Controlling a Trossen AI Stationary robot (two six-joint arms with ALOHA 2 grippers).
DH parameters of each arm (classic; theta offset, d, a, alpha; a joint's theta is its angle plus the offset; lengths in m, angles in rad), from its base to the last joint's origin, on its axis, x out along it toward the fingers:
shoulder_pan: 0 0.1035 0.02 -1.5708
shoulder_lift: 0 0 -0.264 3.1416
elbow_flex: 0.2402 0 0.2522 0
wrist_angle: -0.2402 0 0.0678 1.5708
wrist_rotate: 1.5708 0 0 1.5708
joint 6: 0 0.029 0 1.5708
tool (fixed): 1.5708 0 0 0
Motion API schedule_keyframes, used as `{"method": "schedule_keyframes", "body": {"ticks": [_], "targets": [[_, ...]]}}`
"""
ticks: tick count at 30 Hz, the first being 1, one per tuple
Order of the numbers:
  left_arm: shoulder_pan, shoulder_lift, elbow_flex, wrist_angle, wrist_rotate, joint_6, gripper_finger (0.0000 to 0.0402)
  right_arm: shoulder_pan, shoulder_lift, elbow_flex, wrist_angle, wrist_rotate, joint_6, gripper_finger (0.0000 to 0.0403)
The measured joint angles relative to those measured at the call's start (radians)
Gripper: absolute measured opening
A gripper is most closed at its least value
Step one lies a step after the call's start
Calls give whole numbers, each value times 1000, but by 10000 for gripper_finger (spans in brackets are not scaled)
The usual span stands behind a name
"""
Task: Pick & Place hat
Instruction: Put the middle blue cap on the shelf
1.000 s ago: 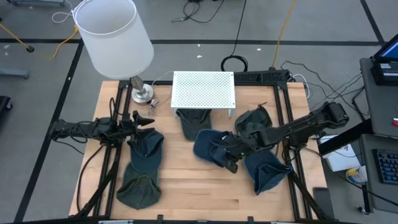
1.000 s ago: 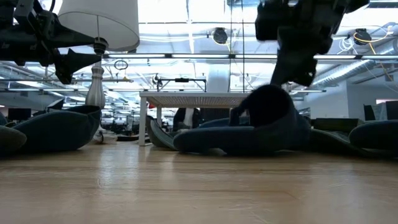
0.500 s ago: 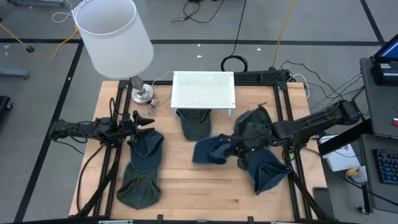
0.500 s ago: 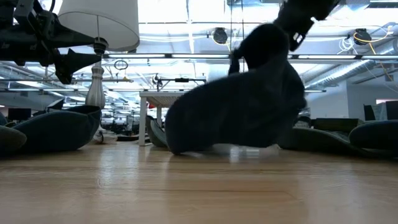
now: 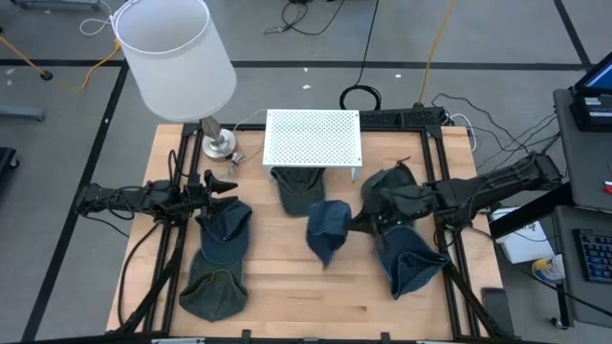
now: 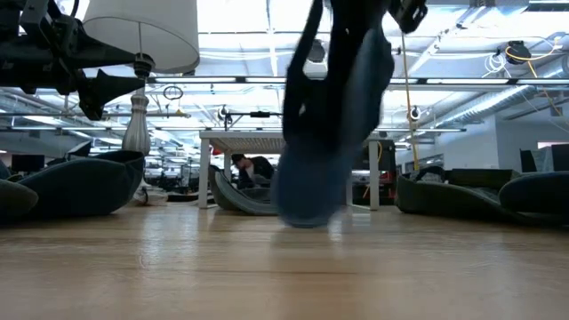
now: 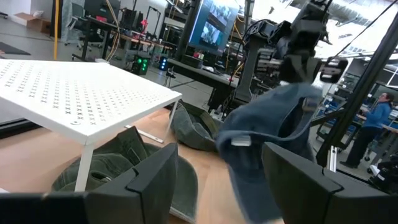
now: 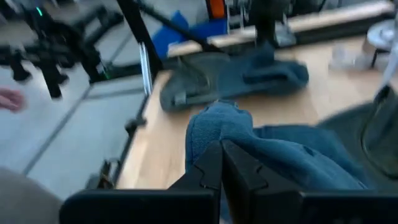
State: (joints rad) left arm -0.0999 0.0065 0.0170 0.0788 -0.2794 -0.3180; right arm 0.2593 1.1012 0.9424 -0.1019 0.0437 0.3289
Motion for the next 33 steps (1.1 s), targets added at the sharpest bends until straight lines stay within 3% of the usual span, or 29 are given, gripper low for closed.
{"method": "schedule_keyframes", "body": {"ticks": [9,16,27,30,33], "targets": [[0,0,0,0,0,0,239,-11,-12,0,253,40,29,0],[0,0,0,0,0,0,239,-33,-12,0,354,40,59,0],[0,0,0,4,0,0,239,-57,-12,0,359,112,104,4],[0,0,0,4,0,-8,239,-57,-12,0,348,186,161,21],[0,0,0,4,0,-38,239,-59,-12,0,317,195,222,55]]}}
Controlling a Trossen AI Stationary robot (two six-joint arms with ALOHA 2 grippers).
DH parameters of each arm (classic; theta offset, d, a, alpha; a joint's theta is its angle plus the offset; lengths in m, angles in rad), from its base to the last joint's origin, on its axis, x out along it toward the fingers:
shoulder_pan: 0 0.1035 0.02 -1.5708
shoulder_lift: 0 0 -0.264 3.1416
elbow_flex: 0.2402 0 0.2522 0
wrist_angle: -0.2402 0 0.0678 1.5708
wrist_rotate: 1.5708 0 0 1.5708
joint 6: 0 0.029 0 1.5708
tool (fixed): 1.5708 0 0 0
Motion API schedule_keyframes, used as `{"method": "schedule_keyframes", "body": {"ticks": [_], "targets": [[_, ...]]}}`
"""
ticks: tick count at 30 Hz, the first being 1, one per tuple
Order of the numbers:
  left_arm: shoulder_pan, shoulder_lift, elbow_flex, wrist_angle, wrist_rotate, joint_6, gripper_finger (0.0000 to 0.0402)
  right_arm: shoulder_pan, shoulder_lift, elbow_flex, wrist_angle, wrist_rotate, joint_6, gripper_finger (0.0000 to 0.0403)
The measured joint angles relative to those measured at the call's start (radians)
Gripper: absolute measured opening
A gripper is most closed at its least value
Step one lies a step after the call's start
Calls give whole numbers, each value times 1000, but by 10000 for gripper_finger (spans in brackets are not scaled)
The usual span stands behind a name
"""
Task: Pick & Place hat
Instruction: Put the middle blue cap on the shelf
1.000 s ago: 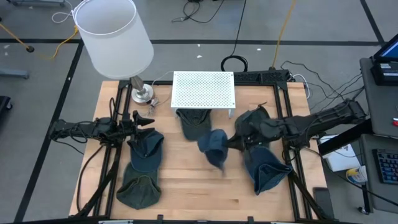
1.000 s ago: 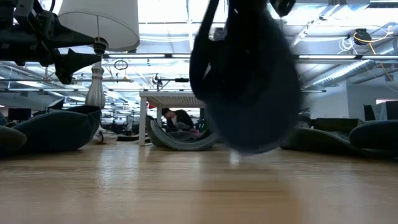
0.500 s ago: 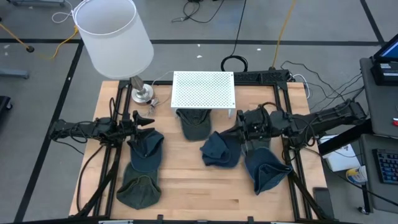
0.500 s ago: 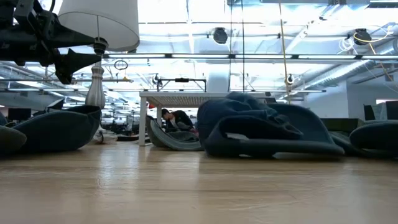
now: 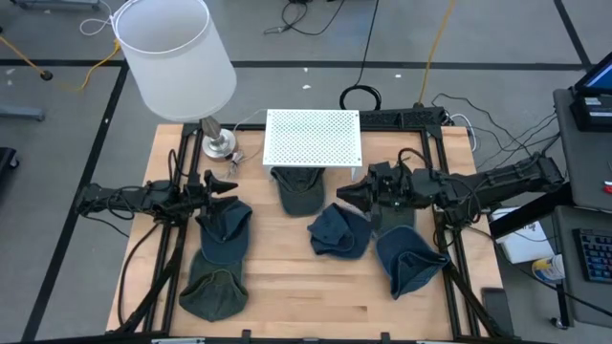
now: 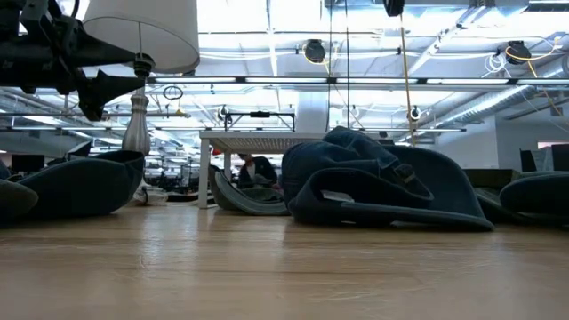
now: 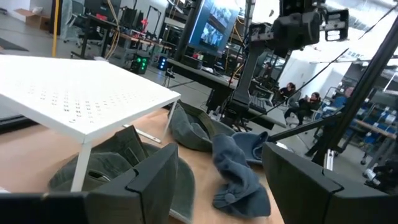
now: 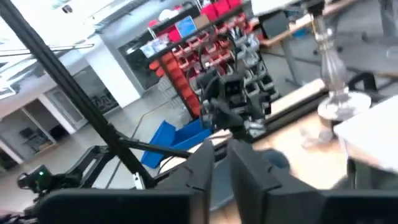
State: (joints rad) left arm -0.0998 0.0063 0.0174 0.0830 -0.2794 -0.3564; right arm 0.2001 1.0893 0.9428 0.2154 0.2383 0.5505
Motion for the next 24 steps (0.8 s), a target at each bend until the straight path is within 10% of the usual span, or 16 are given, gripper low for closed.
{"method": "schedule_keyframes", "body": {"ticks": [9,24], "targets": [[0,0,0,0,0,-117,239,-52,-3,0,-211,-84,107,187],[0,0,0,0,0,-251,239,-201,28,0,-750,-269,108,188]]}}
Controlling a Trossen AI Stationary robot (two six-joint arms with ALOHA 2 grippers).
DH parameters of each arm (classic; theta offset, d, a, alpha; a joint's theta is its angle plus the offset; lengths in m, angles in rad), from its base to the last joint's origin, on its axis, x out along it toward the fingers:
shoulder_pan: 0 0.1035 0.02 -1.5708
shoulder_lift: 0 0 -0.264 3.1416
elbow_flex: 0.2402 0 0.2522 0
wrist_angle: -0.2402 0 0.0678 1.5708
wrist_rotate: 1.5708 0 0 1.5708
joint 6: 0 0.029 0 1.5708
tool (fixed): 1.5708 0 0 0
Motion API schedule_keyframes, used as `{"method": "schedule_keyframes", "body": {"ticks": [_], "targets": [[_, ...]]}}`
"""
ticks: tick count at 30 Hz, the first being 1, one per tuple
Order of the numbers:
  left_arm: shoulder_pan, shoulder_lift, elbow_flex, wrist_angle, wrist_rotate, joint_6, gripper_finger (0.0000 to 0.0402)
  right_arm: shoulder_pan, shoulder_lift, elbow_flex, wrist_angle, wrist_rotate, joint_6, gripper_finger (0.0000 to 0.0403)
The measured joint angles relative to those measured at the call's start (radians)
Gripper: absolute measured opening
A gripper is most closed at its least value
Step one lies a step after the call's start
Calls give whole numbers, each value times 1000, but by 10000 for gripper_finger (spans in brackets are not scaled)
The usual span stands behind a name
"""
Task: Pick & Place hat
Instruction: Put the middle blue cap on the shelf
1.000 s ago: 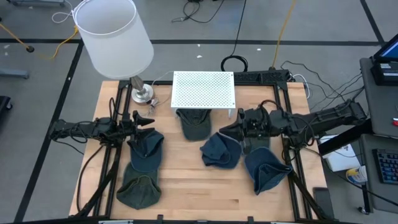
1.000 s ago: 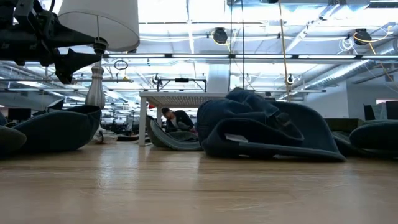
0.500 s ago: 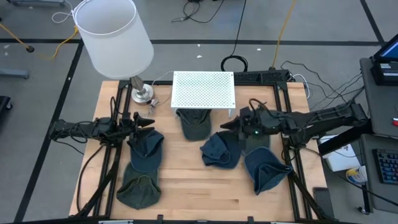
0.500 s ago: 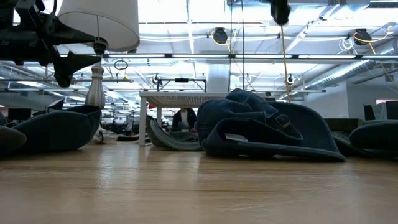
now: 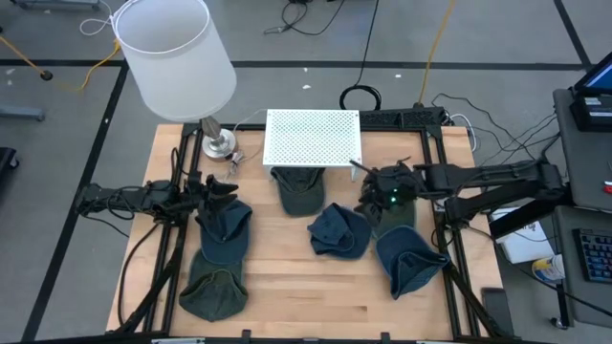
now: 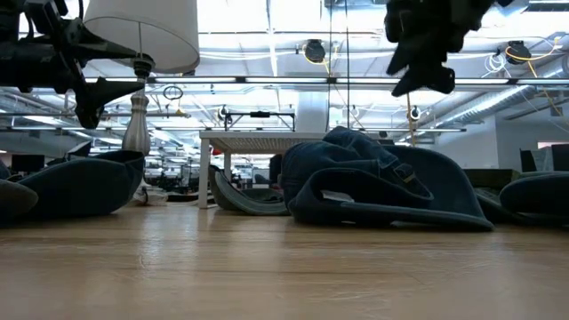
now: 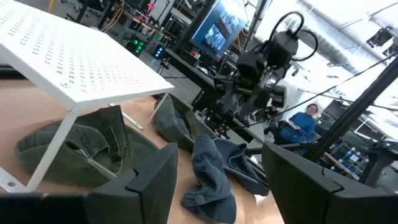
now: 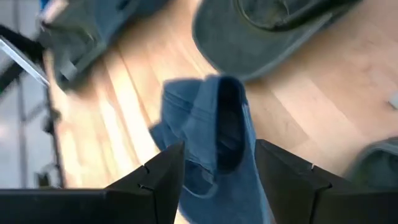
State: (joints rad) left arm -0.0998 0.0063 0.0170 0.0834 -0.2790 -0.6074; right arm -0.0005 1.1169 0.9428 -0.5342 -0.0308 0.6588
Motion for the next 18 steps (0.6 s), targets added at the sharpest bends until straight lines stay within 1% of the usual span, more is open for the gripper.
{"method": "schedule_keyframes", "body": {"ticks": [4,7,14,16,18], "targets": [[0,0,0,0,0,-4,239,1,47,0,-10,-26,-51,188],[0,0,0,0,0,-4,239,1,99,0,-41,-12,-90,188],[0,0,0,0,35,0,239,1,210,0,-33,3,-151,187],[0,0,0,-1,43,-1,239,1,240,0,-29,-6,-158,187],[0,0,0,0,44,-1,239,0,268,0,-27,-41,-166,187]]}}
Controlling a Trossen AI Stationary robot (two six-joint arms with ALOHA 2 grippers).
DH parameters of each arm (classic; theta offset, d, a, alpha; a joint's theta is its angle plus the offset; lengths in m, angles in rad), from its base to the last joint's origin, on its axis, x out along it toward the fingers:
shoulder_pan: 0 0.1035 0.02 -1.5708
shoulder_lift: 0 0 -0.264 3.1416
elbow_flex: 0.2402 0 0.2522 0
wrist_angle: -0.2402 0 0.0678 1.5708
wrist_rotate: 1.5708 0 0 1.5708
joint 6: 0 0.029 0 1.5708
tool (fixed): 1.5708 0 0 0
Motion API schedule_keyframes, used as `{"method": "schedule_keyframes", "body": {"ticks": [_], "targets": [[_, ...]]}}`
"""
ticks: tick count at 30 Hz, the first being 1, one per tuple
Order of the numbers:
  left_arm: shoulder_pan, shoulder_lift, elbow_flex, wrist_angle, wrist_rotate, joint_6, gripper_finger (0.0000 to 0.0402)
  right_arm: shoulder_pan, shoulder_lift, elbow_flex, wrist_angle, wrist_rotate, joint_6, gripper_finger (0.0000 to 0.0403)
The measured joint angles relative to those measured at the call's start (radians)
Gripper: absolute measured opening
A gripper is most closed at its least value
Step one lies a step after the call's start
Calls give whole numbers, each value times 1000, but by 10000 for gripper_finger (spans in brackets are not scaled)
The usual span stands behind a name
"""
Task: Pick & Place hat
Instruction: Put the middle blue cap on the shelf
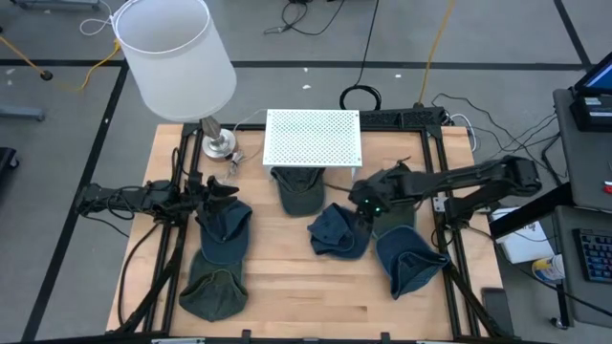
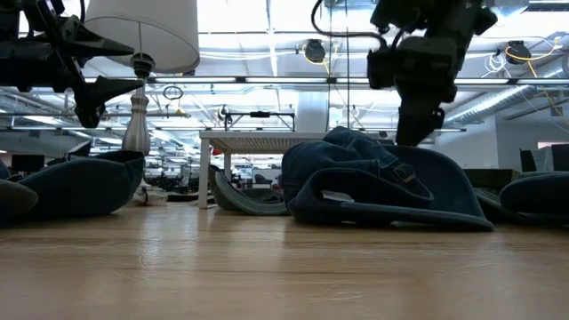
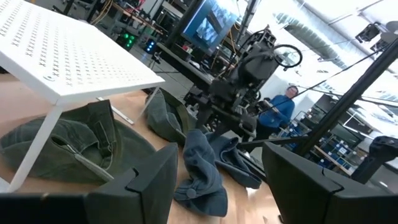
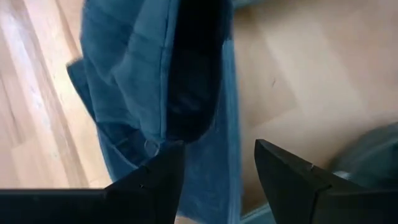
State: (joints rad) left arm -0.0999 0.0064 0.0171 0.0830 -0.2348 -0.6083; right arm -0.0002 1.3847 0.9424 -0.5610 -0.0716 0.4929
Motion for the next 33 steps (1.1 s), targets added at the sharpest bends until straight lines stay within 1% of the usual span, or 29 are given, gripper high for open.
{"method": "schedule_keyframes", "body": {"ticks": [2,4,7,9,14,15,20,24,30,33], "targets": [[0,0,0,0,1,0,239,0,25,0,23,-36,-17,187],[0,0,0,0,1,0,239,0,47,0,33,-43,-33,184],[0,0,0,3,5,-3,239,0,69,0,37,-63,-41,159],[0,0,0,9,8,-14,239,1,73,0,34,-63,-42,128],[0,0,0,25,10,-149,239,3,52,0,35,-69,-53,21],[0,0,0,25,10,-156,239,3,42,0,40,-80,-65,13],[0,0,0,50,43,-167,239,3,-45,0,52,-90,-60,7],[-1,0,0,93,83,-173,239,3,-151,0,129,-86,-61,5],[-1,0,1,167,82,-181,239,3,-286,0,272,-9,-97,5],[-1,13,20,176,82,-185,239,3,-326,0,335,0,-154,5]]}}
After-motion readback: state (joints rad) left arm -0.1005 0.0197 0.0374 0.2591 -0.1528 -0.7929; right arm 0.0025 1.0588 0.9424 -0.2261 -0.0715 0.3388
